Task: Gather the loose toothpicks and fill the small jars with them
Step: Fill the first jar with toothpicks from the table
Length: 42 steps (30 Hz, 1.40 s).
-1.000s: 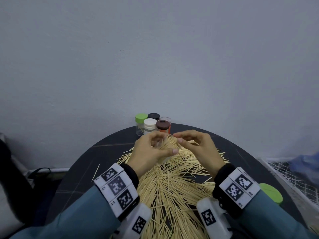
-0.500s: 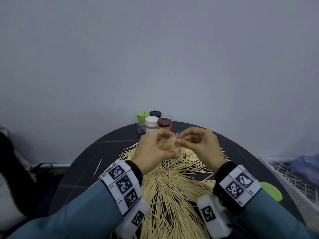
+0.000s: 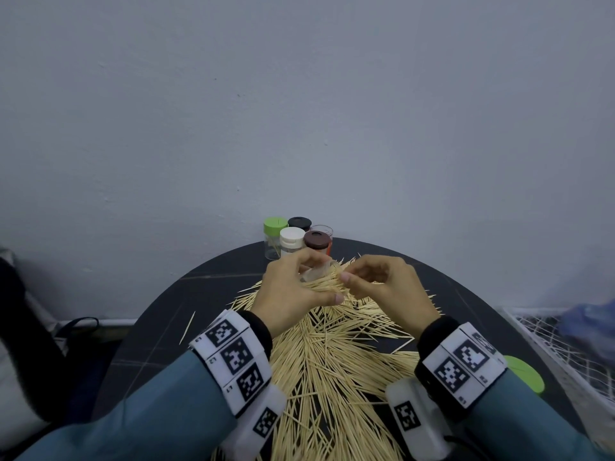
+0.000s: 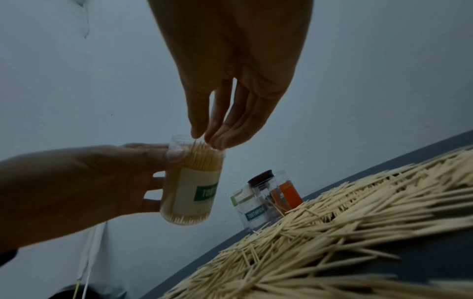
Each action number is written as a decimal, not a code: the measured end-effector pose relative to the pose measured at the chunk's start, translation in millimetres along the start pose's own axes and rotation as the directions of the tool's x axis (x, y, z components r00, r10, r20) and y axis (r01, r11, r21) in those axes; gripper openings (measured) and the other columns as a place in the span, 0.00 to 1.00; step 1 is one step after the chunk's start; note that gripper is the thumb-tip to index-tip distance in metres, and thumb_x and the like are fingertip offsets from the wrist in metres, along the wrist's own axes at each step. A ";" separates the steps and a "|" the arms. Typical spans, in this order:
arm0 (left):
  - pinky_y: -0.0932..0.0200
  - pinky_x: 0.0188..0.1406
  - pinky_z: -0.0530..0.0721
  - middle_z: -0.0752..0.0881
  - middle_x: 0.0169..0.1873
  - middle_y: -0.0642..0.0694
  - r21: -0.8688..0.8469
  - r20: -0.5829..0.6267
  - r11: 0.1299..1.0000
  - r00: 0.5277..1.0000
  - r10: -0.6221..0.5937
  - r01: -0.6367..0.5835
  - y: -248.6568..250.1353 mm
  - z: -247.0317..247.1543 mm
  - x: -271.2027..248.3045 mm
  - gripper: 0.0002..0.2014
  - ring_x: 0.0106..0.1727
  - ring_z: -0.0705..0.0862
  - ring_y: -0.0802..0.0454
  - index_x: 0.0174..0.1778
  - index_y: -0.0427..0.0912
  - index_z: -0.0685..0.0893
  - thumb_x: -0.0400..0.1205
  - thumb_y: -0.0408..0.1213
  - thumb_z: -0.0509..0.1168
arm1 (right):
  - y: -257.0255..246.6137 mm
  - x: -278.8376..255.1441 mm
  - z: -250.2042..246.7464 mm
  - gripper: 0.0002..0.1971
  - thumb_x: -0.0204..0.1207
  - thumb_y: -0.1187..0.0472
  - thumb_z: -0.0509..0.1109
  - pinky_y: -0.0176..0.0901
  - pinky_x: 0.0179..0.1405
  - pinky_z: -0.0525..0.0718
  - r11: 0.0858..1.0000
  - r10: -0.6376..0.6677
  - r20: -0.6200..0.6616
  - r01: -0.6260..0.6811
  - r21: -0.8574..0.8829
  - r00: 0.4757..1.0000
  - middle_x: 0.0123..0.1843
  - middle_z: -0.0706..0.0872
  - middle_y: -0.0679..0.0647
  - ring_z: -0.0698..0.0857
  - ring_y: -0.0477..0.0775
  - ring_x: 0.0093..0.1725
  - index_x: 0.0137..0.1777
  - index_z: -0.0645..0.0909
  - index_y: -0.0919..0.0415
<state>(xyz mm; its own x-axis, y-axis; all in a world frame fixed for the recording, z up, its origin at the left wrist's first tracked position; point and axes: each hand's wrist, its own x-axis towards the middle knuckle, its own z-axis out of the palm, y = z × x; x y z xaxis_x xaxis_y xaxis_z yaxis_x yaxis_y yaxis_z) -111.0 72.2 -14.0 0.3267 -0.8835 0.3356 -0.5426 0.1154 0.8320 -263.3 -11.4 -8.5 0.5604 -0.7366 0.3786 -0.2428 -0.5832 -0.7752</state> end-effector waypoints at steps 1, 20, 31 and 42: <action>0.78 0.42 0.72 0.86 0.51 0.58 0.001 -0.003 1.000 1.000 -0.004 0.004 -0.3 -0.1 0.3 0.27 0.51 0.79 0.68 0.57 0.50 0.86 0.61 0.41 0.83 | 0.1 0.0 0.9 0.03 0.70 0.56 0.77 0.33 0.40 0.85 1.000 -0.004 0.022 0.004 -0.013 1.000 0.34 0.89 0.49 0.85 0.42 0.34 0.40 0.88 0.55; 0.65 0.49 0.80 0.83 0.58 0.54 -0.226 0.068 0.966 0.991 -0.113 0.125 -0.9 -6.6 18.1 0.29 0.59 0.81 0.56 0.61 0.48 0.83 0.64 0.44 0.80 | 53.6 68.8 -33.7 0.35 0.76 0.66 0.70 0.47 0.73 0.69 0.622 0.636 0.332 -0.208 -0.755 0.696 0.79 0.66 0.56 0.68 0.56 0.76 0.80 0.59 0.54; 0.73 0.47 0.75 0.83 0.58 0.53 -0.237 0.066 0.966 0.993 -0.094 0.107 -4.1 -10.0 27.2 0.29 0.59 0.80 0.57 0.62 0.47 0.83 0.65 0.42 0.80 | 57.1 66.2 -18.9 0.32 0.80 0.67 0.62 0.42 0.67 0.73 0.498 0.687 0.273 -0.164 -0.851 0.673 0.81 0.64 0.59 0.70 0.57 0.76 0.81 0.56 0.50; 0.60 0.55 0.77 0.83 0.58 0.53 -0.179 0.099 0.975 0.989 -0.112 0.128 -0.2 -5.3 17.5 0.30 0.60 0.80 0.53 0.62 0.46 0.82 0.63 0.44 0.81 | 29.5 15.7 -28.8 0.26 0.81 0.65 0.60 0.45 0.74 0.67 0.554 0.607 0.412 0.010 -0.833 0.679 0.78 0.70 0.54 0.70 0.54 0.75 0.79 0.64 0.51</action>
<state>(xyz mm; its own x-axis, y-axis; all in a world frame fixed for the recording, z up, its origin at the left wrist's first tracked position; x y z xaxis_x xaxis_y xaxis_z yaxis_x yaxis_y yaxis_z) -101.1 59.1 -5.9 0.3073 -0.9314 0.1950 -0.3485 0.0805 0.9338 -284.4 -50.1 -10.8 0.5595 -0.7133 -0.4222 -0.7880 -0.6157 -0.0041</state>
